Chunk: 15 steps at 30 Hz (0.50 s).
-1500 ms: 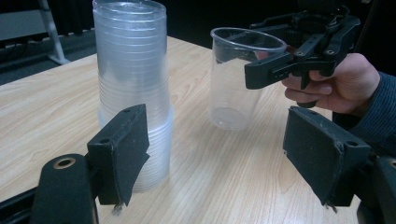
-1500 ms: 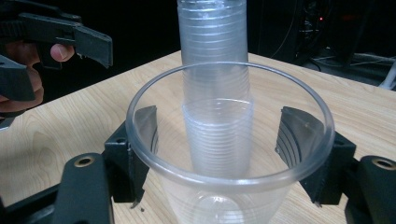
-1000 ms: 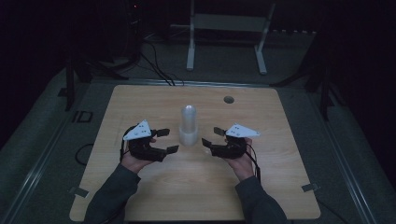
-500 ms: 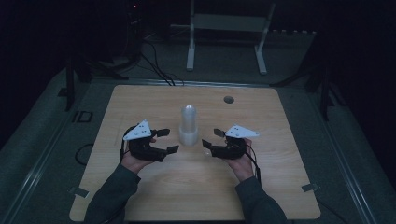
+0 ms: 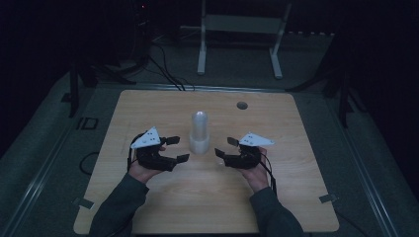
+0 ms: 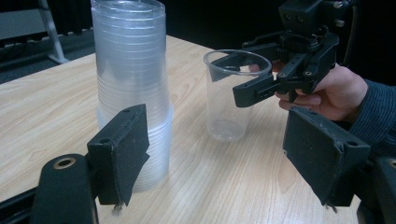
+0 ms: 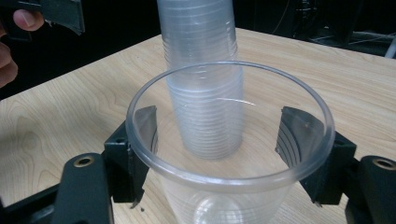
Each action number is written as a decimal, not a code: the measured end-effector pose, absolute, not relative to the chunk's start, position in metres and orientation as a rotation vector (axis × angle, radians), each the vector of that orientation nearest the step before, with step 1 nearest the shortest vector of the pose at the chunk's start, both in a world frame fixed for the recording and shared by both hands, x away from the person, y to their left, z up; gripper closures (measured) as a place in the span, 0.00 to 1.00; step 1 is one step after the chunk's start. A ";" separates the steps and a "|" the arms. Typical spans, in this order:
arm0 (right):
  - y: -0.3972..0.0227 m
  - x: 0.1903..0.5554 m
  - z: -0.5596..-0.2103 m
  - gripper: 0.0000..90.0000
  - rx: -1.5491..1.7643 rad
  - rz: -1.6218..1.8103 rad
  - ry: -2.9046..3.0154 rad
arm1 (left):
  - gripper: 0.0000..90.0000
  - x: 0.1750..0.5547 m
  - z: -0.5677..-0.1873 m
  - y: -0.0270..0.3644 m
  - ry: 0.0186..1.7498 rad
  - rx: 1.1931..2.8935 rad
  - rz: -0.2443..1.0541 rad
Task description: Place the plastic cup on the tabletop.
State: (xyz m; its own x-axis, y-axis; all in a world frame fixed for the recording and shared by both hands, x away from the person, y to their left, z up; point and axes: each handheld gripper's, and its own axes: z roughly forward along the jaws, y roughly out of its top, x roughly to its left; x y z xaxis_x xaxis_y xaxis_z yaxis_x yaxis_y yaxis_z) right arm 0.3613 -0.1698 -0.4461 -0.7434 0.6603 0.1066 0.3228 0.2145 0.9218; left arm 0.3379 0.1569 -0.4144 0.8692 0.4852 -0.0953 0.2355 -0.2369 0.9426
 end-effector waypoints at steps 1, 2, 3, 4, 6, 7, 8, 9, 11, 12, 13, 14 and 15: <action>-0.170 0.362 -0.447 0.32 0.921 1.535 2.184 | 0.25 0.338 -0.414 0.157 0.543 1.825 0.255; -0.170 0.362 -0.447 0.32 0.921 1.534 2.184 | 0.25 0.338 -0.415 0.157 0.542 1.827 0.256; -0.171 0.362 -0.447 0.32 0.924 1.532 2.184 | 0.25 0.338 -0.415 0.157 0.543 1.827 0.256; -0.171 0.362 -0.448 0.32 0.924 1.529 2.186 | 0.25 0.338 -0.415 0.157 0.542 1.828 0.256; -0.172 0.363 -0.449 0.32 0.926 1.524 2.187 | 0.25 0.338 -0.415 0.157 0.542 1.827 0.256; -0.172 0.363 -0.449 0.32 0.929 1.523 2.188 | 0.25 0.338 -0.414 0.157 0.542 1.828 0.257; -0.172 0.363 -0.450 0.32 0.929 1.522 2.185 | 0.25 0.338 -0.414 0.157 0.542 1.828 0.256; -0.173 0.363 -0.451 0.32 0.935 1.521 2.185 | 0.25 0.338 -0.414 0.157 0.542 1.828 0.257; -0.173 0.363 -0.452 0.32 0.935 1.516 2.185 | 0.25 0.338 -0.415 0.157 0.543 1.827 0.257; -0.173 0.364 -0.452 0.32 0.938 1.514 2.185 | 0.25 0.338 -0.415 0.157 0.542 1.829 0.257; -0.173 0.364 -0.453 0.32 0.939 1.509 2.186 | 0.25 0.338 -0.415 0.156 0.542 1.828 0.257; -0.173 0.364 -0.453 0.32 0.937 1.501 2.187 | 0.25 0.338 -0.415 0.156 0.542 1.828 0.257; -0.173 0.364 -0.454 0.32 0.937 1.495 2.188 | 0.25 0.338 -0.415 0.157 0.542 1.828 0.257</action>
